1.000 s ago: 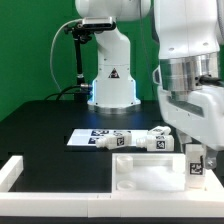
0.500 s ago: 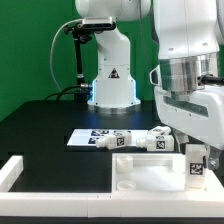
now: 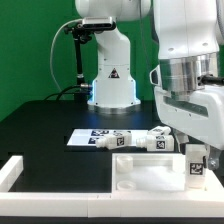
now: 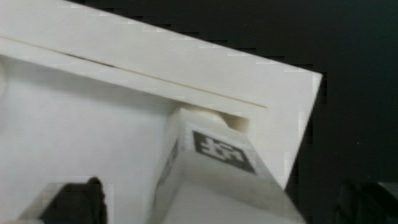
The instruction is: Assemble one leg
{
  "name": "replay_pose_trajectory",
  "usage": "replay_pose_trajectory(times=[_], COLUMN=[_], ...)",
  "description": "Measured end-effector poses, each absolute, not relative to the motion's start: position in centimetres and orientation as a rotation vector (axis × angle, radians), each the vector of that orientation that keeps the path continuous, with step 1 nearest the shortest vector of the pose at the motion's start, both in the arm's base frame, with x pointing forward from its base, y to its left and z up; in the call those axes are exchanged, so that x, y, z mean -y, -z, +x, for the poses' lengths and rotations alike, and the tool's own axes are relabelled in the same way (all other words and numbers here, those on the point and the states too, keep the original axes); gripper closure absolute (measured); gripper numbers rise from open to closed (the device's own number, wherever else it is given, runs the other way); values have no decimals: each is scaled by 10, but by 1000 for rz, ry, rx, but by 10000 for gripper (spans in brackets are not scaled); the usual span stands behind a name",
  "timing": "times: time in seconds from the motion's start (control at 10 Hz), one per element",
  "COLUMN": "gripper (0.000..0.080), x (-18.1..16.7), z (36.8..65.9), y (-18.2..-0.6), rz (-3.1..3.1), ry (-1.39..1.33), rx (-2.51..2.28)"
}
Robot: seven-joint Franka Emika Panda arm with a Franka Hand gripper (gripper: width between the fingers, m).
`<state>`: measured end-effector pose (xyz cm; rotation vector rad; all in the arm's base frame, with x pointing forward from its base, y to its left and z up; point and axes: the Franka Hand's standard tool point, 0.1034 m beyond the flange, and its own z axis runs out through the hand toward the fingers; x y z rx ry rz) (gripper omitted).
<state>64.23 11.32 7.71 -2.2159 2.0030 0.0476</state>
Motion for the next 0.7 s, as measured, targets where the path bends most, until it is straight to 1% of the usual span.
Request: replay_pose_trajectory(times=[0.1, 0.2, 0.3, 0.5, 0.7], gripper=[151, 151, 151, 151, 151], x=[-112, -113, -113, -127, -128], z=[643, 642, 642, 637, 632], y=[-76, -76, -76, -75, -73], rz=[-2452, -2386, -2447, -2769, -2968], ry=[-12, -22, -8, 57, 32], rx=[-1699, -1787, -1724, -1296, -834])
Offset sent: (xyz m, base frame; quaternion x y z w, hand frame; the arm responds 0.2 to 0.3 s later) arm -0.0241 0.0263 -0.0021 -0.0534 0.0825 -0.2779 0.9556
